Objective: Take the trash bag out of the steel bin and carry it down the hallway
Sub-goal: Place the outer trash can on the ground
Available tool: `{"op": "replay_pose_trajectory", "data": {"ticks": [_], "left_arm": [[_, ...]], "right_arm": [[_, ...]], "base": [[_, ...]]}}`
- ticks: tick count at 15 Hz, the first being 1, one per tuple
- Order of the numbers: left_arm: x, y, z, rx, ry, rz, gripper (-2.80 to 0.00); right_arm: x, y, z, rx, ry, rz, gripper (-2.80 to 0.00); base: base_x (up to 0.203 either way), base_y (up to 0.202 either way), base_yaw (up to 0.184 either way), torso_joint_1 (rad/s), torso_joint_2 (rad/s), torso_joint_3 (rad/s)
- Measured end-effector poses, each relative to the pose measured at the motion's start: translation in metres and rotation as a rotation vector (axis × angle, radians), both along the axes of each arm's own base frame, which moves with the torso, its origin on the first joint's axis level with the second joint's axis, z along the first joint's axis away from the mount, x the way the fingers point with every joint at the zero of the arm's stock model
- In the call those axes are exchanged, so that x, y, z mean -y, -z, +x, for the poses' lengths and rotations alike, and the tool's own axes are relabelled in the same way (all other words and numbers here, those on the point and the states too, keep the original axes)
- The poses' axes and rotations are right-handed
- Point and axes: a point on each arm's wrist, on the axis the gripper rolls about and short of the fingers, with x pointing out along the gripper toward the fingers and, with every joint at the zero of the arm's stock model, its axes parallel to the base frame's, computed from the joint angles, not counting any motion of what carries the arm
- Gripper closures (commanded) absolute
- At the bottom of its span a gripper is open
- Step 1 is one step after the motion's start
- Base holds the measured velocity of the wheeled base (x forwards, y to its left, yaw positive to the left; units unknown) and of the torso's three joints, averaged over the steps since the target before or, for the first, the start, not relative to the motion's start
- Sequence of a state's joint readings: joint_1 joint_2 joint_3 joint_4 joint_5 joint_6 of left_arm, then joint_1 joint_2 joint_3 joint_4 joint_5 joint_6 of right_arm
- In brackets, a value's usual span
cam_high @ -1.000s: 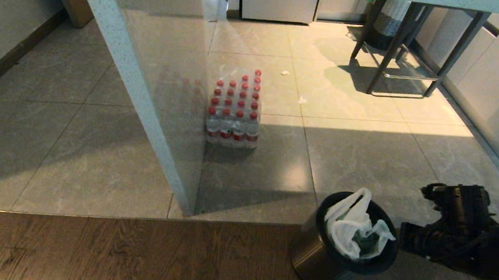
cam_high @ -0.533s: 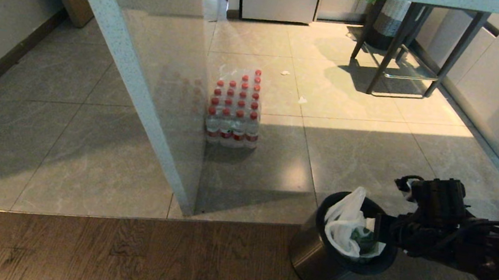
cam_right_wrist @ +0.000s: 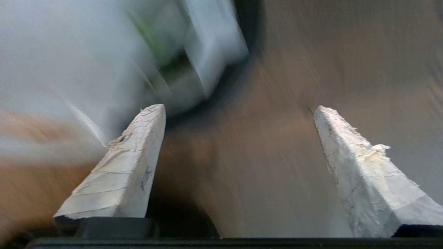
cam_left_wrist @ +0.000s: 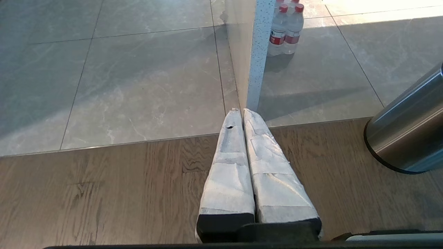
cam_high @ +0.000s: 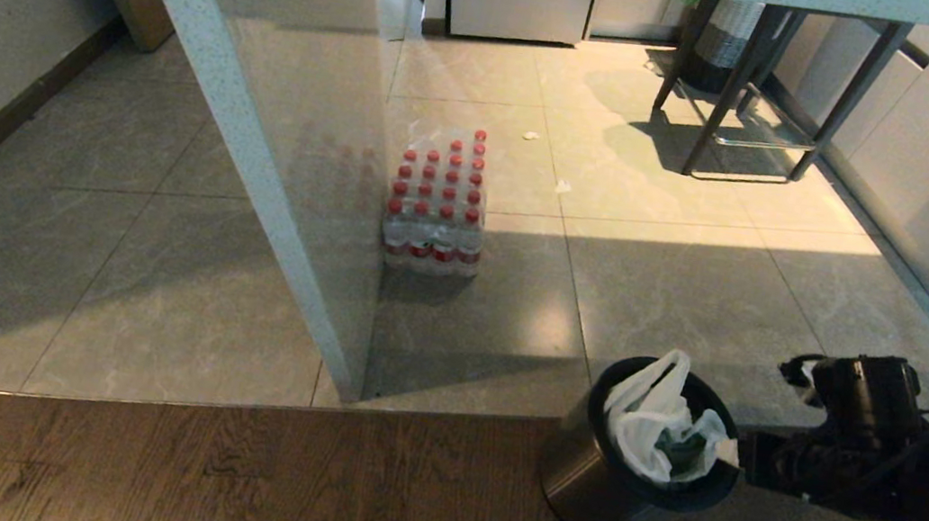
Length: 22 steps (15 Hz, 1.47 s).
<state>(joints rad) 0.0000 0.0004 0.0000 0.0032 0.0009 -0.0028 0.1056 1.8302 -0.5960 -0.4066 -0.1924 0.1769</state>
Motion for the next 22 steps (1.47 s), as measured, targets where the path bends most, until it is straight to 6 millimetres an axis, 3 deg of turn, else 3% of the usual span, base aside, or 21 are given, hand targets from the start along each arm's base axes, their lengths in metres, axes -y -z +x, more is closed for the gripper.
{"op": "replay_pose_trajectory", "data": {"ticks": [5, 14, 18, 22], "left_arm": [[0.000, 0.000, 0.000, 0.000, 0.000, 0.000, 0.00], [0.000, 0.000, 0.000, 0.000, 0.000, 0.000, 0.00], [0.000, 0.000, 0.000, 0.000, 0.000, 0.000, 0.00], [0.000, 0.000, 0.000, 0.000, 0.000, -0.001, 0.00]], "right_arm": [[-0.046, 0.015, -0.026, -0.110, -0.191, -0.027, -2.80], [-0.119, 0.047, 0.008, -0.114, -0.395, 0.050, -2.80], [-0.135, 0.067, 0.023, -0.051, -0.423, 0.078, -2.80], [-0.138, 0.076, 0.029, -0.021, -0.423, 0.079, -2.80]], "base": [[0.000, 0.000, 0.000, 0.000, 0.00, 0.000], [0.000, 0.000, 0.000, 0.000, 0.00, 0.000], [0.000, 0.000, 0.000, 0.000, 0.00, 0.000], [0.000, 0.000, 0.000, 0.000, 0.00, 0.000]]}}
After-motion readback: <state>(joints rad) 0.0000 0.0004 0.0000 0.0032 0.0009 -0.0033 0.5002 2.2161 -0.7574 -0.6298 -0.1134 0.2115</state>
